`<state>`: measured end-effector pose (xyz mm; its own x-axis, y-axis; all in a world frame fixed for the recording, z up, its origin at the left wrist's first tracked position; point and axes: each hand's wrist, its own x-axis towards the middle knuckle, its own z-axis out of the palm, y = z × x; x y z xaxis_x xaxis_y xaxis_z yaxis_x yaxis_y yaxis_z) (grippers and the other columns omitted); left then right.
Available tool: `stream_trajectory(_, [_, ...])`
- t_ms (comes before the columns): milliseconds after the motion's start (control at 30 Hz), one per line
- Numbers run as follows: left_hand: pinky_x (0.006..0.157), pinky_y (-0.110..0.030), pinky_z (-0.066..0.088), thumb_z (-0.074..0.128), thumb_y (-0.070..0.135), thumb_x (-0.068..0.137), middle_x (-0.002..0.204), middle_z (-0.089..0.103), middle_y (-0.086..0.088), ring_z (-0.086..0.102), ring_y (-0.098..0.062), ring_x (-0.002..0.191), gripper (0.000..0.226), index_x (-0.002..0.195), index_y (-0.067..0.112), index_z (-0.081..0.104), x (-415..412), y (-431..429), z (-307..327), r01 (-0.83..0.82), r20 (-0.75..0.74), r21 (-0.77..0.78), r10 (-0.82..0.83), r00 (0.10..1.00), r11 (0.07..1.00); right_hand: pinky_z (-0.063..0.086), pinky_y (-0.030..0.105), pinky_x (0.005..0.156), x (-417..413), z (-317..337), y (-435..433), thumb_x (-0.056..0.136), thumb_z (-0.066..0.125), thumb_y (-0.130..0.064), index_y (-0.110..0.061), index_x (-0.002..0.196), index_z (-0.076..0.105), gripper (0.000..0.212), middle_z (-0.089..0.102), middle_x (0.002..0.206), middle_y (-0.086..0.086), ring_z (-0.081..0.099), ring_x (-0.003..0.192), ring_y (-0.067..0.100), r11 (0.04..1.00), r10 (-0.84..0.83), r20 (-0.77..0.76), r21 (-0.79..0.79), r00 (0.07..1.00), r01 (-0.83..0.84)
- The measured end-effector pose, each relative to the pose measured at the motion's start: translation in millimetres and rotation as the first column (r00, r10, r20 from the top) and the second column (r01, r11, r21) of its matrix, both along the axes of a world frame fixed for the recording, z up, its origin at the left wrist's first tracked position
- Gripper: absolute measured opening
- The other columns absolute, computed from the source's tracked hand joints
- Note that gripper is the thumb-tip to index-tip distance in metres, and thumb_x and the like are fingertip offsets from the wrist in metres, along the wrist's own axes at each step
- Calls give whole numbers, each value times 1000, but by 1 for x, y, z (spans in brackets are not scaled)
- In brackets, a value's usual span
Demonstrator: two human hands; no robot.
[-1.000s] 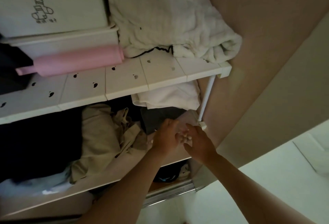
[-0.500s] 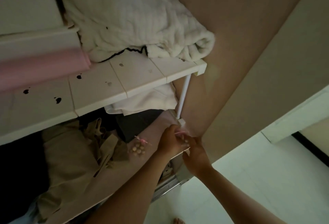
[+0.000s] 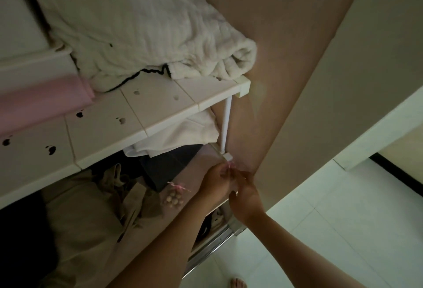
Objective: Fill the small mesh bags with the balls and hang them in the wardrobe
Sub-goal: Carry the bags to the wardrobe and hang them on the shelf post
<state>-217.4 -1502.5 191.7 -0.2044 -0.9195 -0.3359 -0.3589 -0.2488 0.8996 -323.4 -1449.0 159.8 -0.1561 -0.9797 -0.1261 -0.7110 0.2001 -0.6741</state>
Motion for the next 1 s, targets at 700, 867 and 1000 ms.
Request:
stream_trajectory(700, [81, -26, 51, 60, 21, 91, 110, 65, -4, 63, -23, 101, 17, 107, 17, 61, 136, 34, 8, -99, 489, -117, 144, 860, 988, 46, 33, 103, 107, 34, -17, 94, 58, -16, -16, 151, 38, 60, 53, 141, 13, 55, 127, 30, 912, 189, 87, 355, 978, -207])
stream_trajectory(867, [88, -39, 56, 59, 40, 77, 104, 69, 4, 67, -21, 99, 29, 104, 32, 66, 151, 29, -55, -23, 475, -7, 23, 879, 1000, 49, 31, 98, 124, 22, -6, 94, 60, -9, -12, 149, 40, 58, 58, 129, 7, 60, 119, 28, 930, 57, 198, 346, 979, -124])
stream_trajectory(1000, [83, -30, 57, 70, 17, 81, 100, 70, 2, 68, -17, 95, 26, 107, 15, 65, 142, 49, -5, -181, 186, 2, 177, 966, 984, 45, 6, 62, 122, 31, 7, 96, 53, 4, -8, 142, 45, 49, 54, 92, -3, 57, 77, 9, 961, -75, 324, 276, 943, -19])
